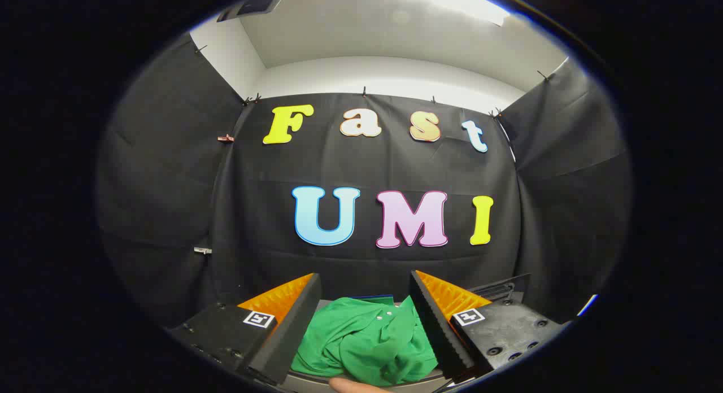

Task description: Put the clothes into the washing machine and then close the washing machine lid.

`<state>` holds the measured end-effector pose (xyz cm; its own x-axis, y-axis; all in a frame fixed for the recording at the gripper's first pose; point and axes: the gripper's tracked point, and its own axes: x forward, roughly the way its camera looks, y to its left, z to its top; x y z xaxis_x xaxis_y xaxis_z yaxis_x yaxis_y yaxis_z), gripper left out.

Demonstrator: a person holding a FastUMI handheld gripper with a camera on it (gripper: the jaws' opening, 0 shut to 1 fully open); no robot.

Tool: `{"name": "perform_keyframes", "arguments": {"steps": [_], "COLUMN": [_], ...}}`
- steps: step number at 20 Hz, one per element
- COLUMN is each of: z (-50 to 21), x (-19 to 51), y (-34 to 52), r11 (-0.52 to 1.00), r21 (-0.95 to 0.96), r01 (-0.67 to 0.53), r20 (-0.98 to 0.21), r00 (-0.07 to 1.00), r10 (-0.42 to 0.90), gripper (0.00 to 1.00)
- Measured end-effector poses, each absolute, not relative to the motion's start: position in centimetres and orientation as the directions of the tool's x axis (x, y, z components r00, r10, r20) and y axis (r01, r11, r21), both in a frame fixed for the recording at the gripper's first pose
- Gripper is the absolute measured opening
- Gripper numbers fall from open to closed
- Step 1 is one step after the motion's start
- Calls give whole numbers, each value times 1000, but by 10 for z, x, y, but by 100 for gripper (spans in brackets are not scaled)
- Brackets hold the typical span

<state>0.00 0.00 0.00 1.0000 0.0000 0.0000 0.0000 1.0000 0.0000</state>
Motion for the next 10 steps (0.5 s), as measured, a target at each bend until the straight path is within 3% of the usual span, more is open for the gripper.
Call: {"name": "perform_keyframes", "arguments": {"steps": [10], "z": [-6], "x": [-8], "y": [-11], "r11": [1000], "r21": [-7], "r01": [14], "r20": [-19], "r00": [1000], "r10": [-14], "gripper": [98]}}
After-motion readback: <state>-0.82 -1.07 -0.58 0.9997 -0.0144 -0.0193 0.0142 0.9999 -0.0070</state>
